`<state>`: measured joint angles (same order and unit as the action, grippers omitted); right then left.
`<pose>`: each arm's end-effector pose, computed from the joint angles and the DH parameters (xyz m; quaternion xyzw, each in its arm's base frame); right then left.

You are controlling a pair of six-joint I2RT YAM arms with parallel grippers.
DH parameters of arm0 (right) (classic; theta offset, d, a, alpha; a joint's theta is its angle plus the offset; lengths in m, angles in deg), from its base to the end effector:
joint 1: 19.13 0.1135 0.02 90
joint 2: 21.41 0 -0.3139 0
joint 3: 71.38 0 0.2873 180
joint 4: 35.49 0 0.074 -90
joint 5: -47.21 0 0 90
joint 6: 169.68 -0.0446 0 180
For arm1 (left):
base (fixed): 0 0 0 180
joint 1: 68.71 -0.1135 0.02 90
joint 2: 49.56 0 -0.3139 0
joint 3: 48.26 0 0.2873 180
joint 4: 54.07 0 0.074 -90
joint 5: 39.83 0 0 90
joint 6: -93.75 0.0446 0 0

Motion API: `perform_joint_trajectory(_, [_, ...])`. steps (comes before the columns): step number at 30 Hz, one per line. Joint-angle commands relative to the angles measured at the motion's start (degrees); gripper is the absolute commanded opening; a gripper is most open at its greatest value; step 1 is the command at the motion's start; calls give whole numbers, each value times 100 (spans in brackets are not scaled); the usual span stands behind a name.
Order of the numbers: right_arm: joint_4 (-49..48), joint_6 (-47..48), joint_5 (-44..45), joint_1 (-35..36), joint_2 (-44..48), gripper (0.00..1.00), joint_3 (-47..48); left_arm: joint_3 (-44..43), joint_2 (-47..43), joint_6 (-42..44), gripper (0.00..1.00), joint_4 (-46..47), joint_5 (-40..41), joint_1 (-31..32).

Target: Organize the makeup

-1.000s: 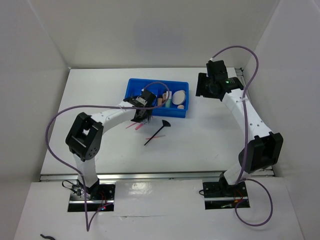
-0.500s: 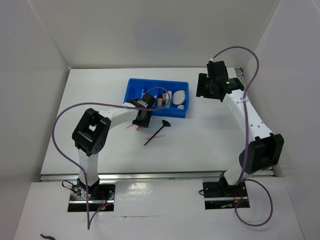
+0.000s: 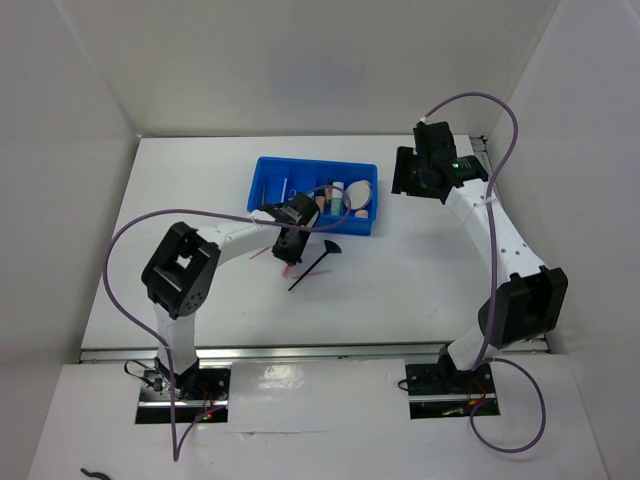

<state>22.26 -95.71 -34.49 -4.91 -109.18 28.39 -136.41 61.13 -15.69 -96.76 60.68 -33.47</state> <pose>0.3614 0.0850 0.4023 0.0418 0.9234 0.0333 0.3801 0.3687 -0.2505 0.1900 0.1142 0.9661 -0.0186 0.2308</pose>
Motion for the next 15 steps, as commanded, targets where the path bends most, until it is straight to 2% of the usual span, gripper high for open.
perform_joint_trajectory(1, [-60, -49, -12, 11, 190, 65, 52, -168, -540, 335, 0, -696, -522, 254])
perform_joint_trajectory(8, [-60, 65, -12, 11, 137, 65, 219, -1002, -1067, 126, 0, -918, -541, 89])
perform_joint_trajectory(11, [-60, 65, 41, 11, 84, 65, 219, -1872, -542, -94, 0, -1128, -295, -368])
perform_joint_trajectory(12, [-60, 65, 41, 11, 84, 65, 219, -2405, -349, -173, 0, -1329, -225, -569])
perform_joint_trajectory(15, [-60, 65, 41, 11, 84, 65, 219, -3277, 521, -227, 0, -1611, 179, -816])
